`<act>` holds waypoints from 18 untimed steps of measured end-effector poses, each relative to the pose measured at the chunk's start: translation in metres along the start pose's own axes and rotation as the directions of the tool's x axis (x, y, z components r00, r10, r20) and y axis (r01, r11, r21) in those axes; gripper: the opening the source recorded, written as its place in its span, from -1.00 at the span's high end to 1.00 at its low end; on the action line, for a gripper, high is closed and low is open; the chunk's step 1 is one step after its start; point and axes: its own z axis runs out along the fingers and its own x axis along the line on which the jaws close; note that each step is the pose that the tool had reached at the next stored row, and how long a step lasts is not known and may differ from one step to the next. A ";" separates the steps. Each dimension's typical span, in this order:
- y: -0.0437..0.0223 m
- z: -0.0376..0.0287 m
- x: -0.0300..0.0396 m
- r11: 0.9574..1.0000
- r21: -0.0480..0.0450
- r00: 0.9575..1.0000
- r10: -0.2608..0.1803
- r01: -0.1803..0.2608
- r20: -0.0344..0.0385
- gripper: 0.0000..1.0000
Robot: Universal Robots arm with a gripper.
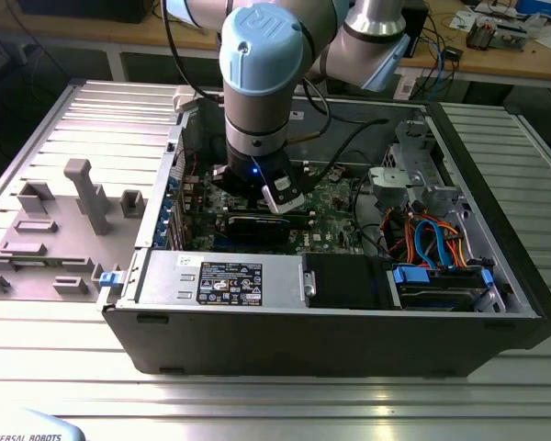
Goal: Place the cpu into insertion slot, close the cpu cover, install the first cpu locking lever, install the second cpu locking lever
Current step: 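Install the second cpu locking lever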
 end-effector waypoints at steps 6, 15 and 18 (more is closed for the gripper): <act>-0.0016 0.0063 0.0023 1.000 -0.025 1.000 0.000 0.000 0.001 0.79; -0.0038 0.0172 0.0052 0.998 -0.059 1.000 0.000 0.000 0.001 0.79; -0.0035 0.0173 0.0053 0.998 -0.060 1.000 0.000 0.000 0.002 0.79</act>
